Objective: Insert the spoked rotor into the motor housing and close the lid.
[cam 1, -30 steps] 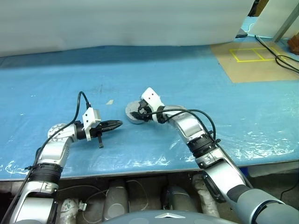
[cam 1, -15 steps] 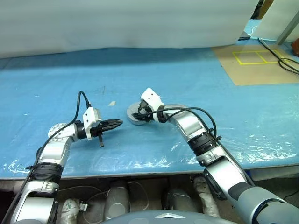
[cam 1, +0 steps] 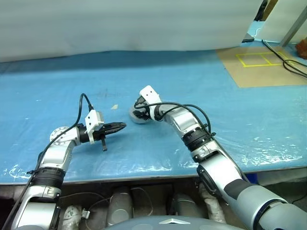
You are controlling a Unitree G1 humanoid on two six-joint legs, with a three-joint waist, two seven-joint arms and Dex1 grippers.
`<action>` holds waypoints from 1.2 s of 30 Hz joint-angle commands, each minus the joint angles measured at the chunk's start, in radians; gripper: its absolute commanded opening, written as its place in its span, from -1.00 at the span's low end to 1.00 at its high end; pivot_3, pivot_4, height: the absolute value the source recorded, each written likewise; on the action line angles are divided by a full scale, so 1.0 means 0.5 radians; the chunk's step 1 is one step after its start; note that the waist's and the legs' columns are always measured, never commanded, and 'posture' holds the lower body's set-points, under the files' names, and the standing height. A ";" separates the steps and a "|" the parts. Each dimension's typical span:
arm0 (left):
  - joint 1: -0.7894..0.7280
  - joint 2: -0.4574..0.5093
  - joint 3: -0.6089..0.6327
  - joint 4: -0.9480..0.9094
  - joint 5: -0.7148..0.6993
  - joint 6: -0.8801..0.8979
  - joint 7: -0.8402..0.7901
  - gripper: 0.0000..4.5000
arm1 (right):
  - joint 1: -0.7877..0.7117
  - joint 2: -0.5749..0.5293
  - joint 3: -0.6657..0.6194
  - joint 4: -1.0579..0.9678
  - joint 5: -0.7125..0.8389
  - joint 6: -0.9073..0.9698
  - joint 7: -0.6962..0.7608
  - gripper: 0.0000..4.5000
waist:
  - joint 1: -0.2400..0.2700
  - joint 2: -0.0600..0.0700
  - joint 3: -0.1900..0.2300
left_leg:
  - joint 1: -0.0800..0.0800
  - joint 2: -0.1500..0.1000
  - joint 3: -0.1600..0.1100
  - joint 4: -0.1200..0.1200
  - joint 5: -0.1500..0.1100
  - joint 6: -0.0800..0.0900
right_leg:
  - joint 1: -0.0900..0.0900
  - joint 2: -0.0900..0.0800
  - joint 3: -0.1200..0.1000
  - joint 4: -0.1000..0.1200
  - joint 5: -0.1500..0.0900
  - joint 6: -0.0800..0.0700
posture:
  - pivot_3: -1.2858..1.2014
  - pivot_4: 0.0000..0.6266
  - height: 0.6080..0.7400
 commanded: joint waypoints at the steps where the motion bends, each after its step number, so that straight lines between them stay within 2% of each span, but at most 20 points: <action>1: -0.019 0.013 0.049 -0.030 -0.033 -0.019 -0.003 -0.98 | 0.177 -0.085 0.058 0.368 -0.168 0.132 -0.131 0.32 | 0.010 -0.001 -0.001 | 0.004 -0.005 0.000 -0.007 0.000 0.000 | 0.001 -0.002 0.001 -0.004 0.000 0.001 | 0.03 -0.52 1.00; 8: -0.098 -0.025 0.080 0.027 -0.033 -0.051 0.064 -0.98 | 0.303 -0.315 0.238 0.016 -0.168 0.034 0.267 0.32 | 0.037 -0.004 -0.002 | 0.004 -0.031 0.000 -0.040 0.000 0.000 | 0.002 -0.023 0.002 -0.032 -0.003 0.007 | 0.03 -0.52 1.00; 11: -0.114 -0.036 0.079 0.043 -0.031 -0.063 0.062 -0.98 | 0.380 -0.428 0.295 -0.136 -0.156 0.017 0.429 0.32 | 0.061 -0.019 -0.014 | 0.000 -0.039 0.005 -0.041 0.000 0.001 | 0.002 -0.029 0.009 -0.032 -0.001 0.013 | 0.03 -0.52 1.00; 14: -0.116 -0.040 0.072 0.051 -0.020 -0.074 0.063 -0.98 | 0.445 -0.547 0.361 -0.289 -0.177 -0.009 0.561 0.32 | 0.068 -0.022 -0.027 | -0.003 -0.037 0.010 -0.034 0.001 0.000 | 0.004 -0.027 0.013 -0.030 0.007 0.020 | 0.03 -0.52 1.00; 20: -0.108 -0.044 0.067 0.047 -0.017 -0.076 0.062 -0.98 | 0.535 -0.702 0.430 -0.557 -0.153 -0.063 0.782 0.32 | 0.066 -0.022 -0.039 | -0.054 -0.028 -0.005 -0.008 0.001 -0.008 | -0.009 -0.012 -0.001 -0.030 0.007 0.024 | 0.03 -0.52 1.00; 23: -0.094 -0.042 0.063 0.033 -0.017 -0.072 0.059 -0.98 | 0.614 -0.793 0.447 -0.749 -0.102 -0.037 0.907 0.32 | 0.066 -0.022 -0.039 | -0.059 -0.026 -0.013 -0.005 -0.001 -0.011 | -0.007 -0.010 -0.007 -0.033 0.005 0.027 | 0.03 -0.52 1.00; 27: -0.083 -0.044 0.054 0.022 -0.016 -0.071 0.054 -0.98 | 0.637 -0.841 0.386 -0.820 -0.032 -0.041 1.015 0.32 | 0.053 -0.022 -0.038 | -0.044 -0.023 -0.015 -0.005 -0.006 -0.010 | 0.003 -0.011 -0.006 -0.032 0.003 0.029 | 0.03 -0.52 1.00; 31: -0.075 -0.081 0.017 -0.013 -0.016 -0.064 0.050 -0.98 | 0.602 -0.772 0.303 -0.814 0.021 -0.053 1.003 0.32 | 0.043 -0.023 -0.037 | -0.025 -0.021 -0.010 -0.008 -0.011 -0.002 | 0.013 -0.011 0.001 -0.032 -0.015 0.026 | 0.03 -0.52 1.00; 36: -0.054 -0.163 -0.071 -0.088 -0.003 -0.044 0.029 -0.98 | 0.598 -0.680 0.228 -0.814 0.066 -0.062 0.985 0.32 | -0.005 -0.025 -0.037 | -0.028 -0.020 -0.006 -0.007 -0.006 -0.008 | 0.010 -0.011 0.002 -0.031 -0.008 0.007 | 0.03 -0.52 1.00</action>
